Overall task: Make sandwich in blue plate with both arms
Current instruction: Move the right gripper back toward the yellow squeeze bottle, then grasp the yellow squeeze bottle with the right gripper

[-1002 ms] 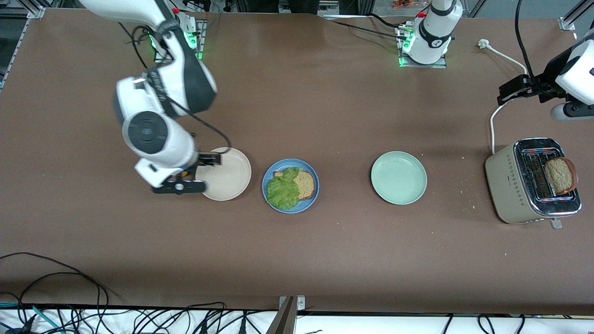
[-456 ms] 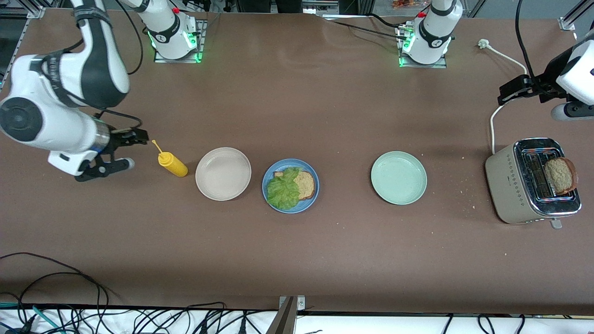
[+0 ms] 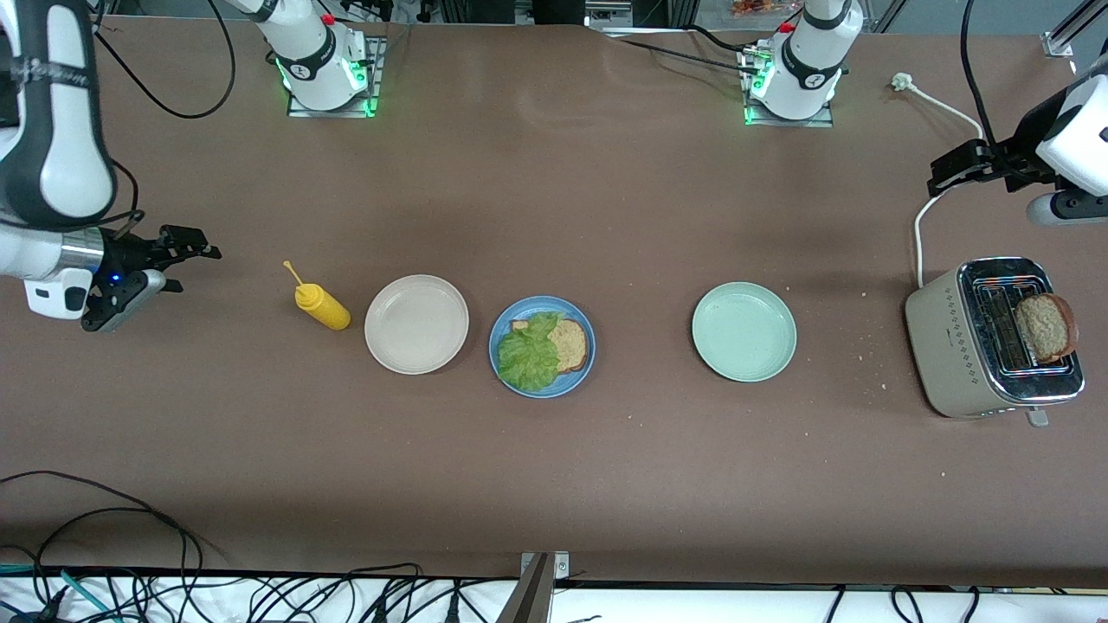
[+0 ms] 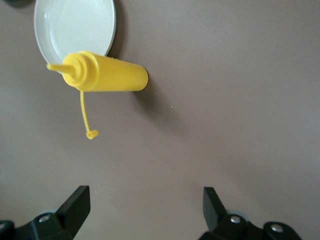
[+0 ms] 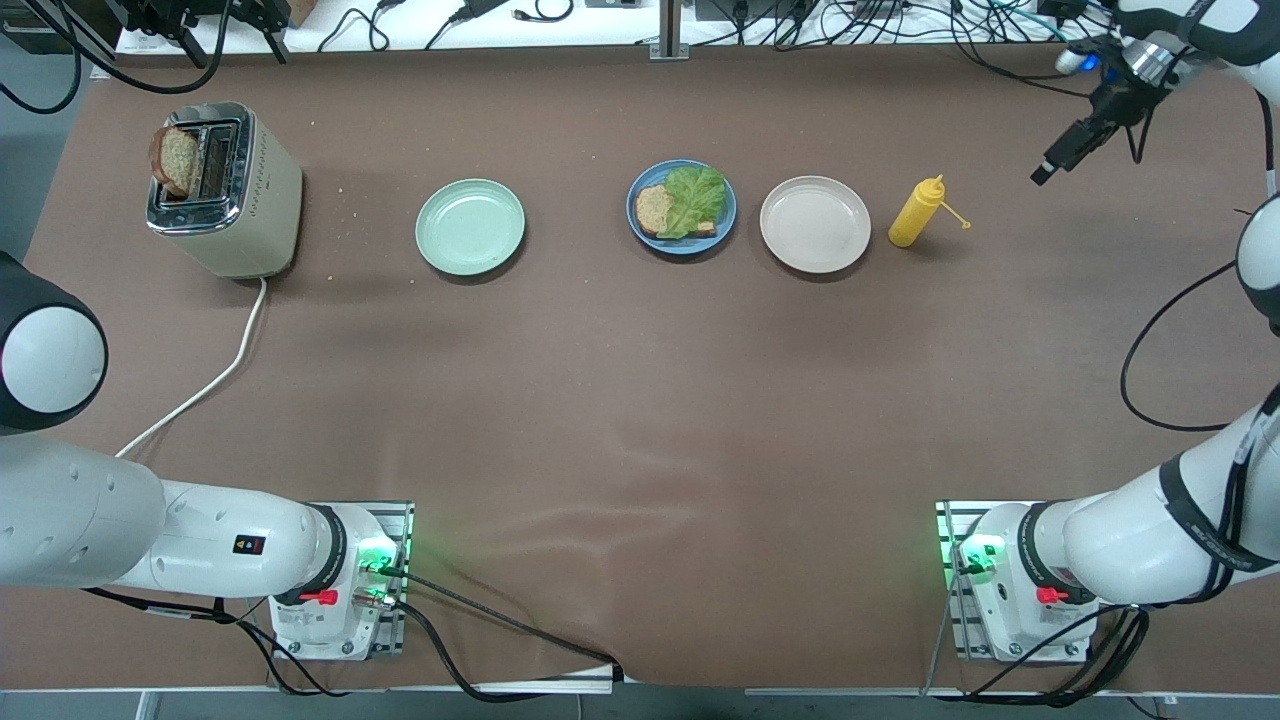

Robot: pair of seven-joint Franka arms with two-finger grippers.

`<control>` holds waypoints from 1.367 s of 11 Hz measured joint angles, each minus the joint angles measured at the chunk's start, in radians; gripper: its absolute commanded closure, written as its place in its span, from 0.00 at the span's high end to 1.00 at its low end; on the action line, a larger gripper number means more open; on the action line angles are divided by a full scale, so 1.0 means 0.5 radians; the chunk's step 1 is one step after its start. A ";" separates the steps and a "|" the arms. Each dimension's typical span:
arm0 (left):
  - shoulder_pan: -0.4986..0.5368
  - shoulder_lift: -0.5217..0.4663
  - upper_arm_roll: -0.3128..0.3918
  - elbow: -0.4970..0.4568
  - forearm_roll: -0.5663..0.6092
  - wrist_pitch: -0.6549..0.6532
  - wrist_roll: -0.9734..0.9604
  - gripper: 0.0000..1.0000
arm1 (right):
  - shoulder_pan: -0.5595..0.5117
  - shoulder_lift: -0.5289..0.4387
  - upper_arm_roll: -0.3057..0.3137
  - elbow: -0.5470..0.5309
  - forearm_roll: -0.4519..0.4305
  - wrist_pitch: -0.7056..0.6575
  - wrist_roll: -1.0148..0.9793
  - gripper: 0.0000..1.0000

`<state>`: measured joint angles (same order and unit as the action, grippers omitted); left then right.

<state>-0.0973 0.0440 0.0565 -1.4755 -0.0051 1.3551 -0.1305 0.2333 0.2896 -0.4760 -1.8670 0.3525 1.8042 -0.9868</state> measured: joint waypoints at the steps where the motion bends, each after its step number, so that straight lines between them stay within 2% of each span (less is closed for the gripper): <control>1: 0.000 0.000 0.000 0.000 0.000 0.000 0.000 1.00 | -0.072 0.067 0.000 -0.005 0.136 0.007 -0.238 1.00; 5: 0.000 0.001 0.001 0.000 0.000 0.000 0.000 1.00 | -0.224 0.425 0.002 -0.004 0.905 0.032 -1.449 1.00; 8: -0.002 0.002 -0.014 0.001 0.000 0.000 0.001 1.00 | -0.239 0.673 0.015 0.002 1.354 -0.026 -2.085 1.00; 11: -0.005 0.002 -0.016 0.001 0.000 0.000 0.001 1.00 | -0.237 0.771 0.036 0.025 1.570 -0.235 -2.571 1.00; 15: -0.004 0.002 -0.013 0.001 0.000 0.000 0.001 1.00 | -0.236 0.804 0.064 0.028 1.640 -0.469 -2.912 1.00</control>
<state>-0.0994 0.0449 0.0499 -1.4748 -0.0051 1.3551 -0.1298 0.1151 0.6918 -0.4440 -1.8531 1.1723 1.5696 -2.4428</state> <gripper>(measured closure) 0.000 0.000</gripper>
